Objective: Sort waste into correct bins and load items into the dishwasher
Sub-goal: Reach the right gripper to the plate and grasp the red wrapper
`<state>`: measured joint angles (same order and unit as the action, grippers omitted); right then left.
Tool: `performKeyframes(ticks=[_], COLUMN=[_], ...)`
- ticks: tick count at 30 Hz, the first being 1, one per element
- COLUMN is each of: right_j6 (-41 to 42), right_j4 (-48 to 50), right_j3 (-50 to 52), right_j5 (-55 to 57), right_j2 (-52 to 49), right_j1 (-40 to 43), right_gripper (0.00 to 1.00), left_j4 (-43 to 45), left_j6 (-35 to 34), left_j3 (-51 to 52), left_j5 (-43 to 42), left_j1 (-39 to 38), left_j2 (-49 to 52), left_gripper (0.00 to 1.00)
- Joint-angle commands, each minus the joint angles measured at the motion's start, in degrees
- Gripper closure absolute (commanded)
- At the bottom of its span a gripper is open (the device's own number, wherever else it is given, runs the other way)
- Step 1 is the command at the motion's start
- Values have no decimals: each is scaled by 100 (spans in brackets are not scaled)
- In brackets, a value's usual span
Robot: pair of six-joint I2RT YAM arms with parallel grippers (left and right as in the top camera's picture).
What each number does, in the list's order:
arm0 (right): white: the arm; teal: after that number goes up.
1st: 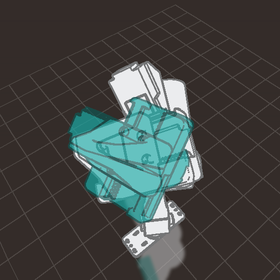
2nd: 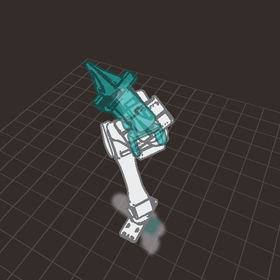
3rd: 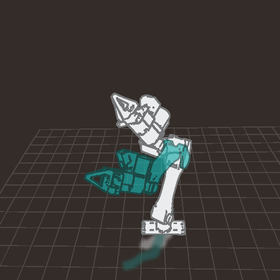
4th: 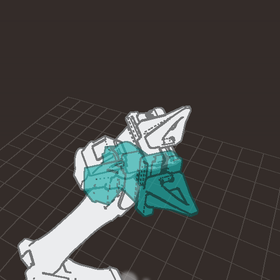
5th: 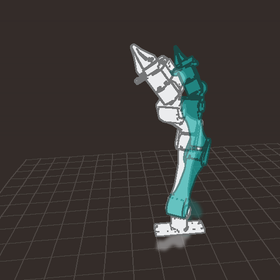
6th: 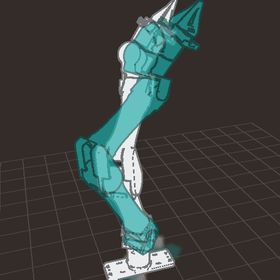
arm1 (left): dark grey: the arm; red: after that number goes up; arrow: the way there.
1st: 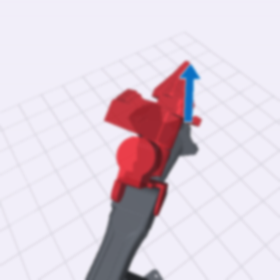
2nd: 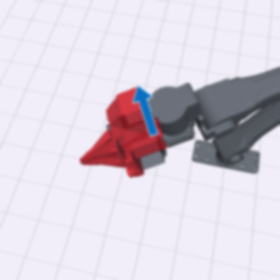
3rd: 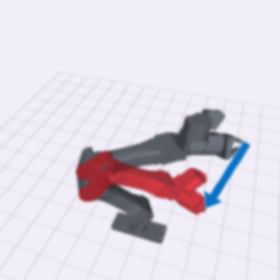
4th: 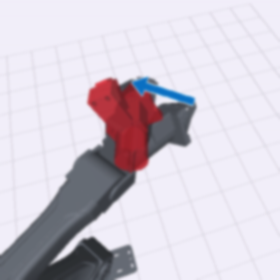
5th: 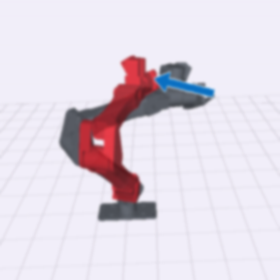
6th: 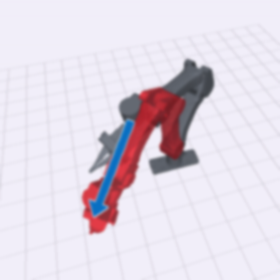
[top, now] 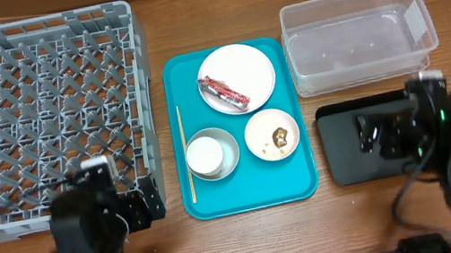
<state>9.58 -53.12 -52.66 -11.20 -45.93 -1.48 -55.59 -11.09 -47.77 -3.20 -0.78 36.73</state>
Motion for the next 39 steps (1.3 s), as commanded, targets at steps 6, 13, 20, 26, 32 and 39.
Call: performKeyframes(ticks=[6,13,20,26,32,39], right_j6=[-101,-291,-581,-699,-817,-1078], right_j4=[-1364,-1340,-994,-1043,-636,411], right_j3=[-1652,-1694,-2455,-3560,-4382,-4422], right_j5=[-50,-831,-444,221,369,444], right_j2=[-1947,-2424,-2465,-3206,-4409,-5617], right_j1=[37,33,-728,-1759,-2334,-2806], right_gripper=[0,0,2,1,2,2], left_j4=[-914,-975,-887,-1252,-1401,-1405], left_j6=[-94,-98,-122,-566,-566,-566], left_j3=[-1095,-1095,-1102,-1349,-1580,-1578], left_j5=[-450,-575,-413,192,-70,-240], left_j1=[-37,-37,-37,387,1416,1727], left_j2=[1381,1751,1757,1759,1759,1764], left_gripper=[0,0,0,0,1,0])
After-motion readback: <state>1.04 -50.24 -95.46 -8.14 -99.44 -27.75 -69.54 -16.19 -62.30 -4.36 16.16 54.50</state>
